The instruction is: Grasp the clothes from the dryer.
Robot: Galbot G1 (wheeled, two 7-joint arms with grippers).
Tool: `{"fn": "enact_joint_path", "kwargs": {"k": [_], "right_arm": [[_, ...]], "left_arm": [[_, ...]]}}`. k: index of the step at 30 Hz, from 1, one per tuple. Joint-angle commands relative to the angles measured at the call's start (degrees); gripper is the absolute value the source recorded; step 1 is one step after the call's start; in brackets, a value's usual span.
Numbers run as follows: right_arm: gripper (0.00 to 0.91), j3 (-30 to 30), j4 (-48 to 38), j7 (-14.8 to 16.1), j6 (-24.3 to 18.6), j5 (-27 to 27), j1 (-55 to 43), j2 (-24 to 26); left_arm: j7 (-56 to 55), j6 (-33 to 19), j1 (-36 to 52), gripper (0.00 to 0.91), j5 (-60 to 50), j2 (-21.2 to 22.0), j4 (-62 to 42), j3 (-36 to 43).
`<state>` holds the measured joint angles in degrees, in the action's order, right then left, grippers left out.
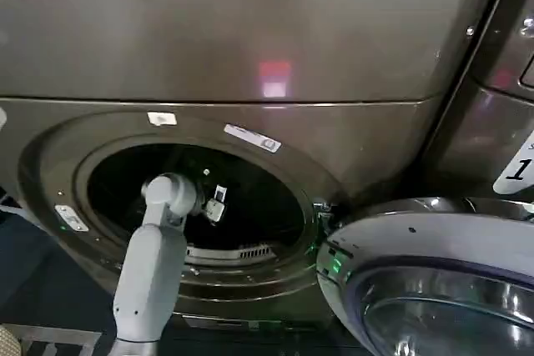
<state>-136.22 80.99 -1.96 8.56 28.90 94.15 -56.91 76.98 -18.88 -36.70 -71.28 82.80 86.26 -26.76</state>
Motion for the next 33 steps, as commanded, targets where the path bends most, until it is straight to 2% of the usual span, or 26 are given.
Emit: {"fn": "enact_joint_path", "kwargs": {"k": [1, 12, 13, 14, 16, 17, 18, 20, 25, 33], "right_arm": [[0.907, 0.2, 0.1, 0.0, -0.1, -0.1, -0.2, -0.1], [0.907, 1.3, 0.4, -0.1, -0.1, -1.2, -0.9, -0.3], [0.907, 1.4, 0.4, -0.1, -0.1, -1.2, -1.0, -0.3], [0.907, 1.4, 0.4, -0.1, -0.1, -1.2, -1.0, -0.2], [0.907, 1.5, 0.5, -0.2, -0.1, -1.2, -1.0, -0.2], [0.907, 1.4, 0.4, -0.1, -0.1, -1.2, -1.0, -0.1], [0.907, 1.3, 0.3, -0.1, -0.2, -1.2, -0.9, -0.1], [0.907, 1.3, 0.2, -0.1, -0.2, -1.2, -0.9, -0.1], [0.907, 1.5, 0.3, -0.1, -0.2, -1.2, -1.0, -0.2], [0.907, 1.7, 0.2, -0.2, -0.3, -1.3, -1.1, -0.2]], "left_arm": [[0.3, 2.9, 0.2, 0.907, 2.6, -0.3, -3.5, 0.4], [0.3, 4.4, 0.6, 0.899, 4.3, -0.4, -8.9, 0.0], [0.3, 4.4, 0.8, 0.592, 4.2, -0.4, -9.3, 0.0], [0.3, 4.3, 0.8, 0.535, 3.9, -0.4, -9.6, 0.0], [0.4, 3.7, 0.7, 0.364, 3.8, -0.5, -10.4, -0.2], [0.4, 3.5, 0.6, 0.159, 3.7, -0.5, -10.5, -0.2], [0.3, 3.4, 0.5, 0.068, 3.6, -0.6, -10.6, -0.3], [0.3, 3.5, 0.4, 0.0, 3.9, -0.6, -10.8, -0.3], [0.3, 3.8, 0.3, 0.0, 5.0, -0.6, -10.7, -0.3], [0.2, 7.3, 0.3, 0.0, 8.4, -0.9, -10.7, -0.6]]}}
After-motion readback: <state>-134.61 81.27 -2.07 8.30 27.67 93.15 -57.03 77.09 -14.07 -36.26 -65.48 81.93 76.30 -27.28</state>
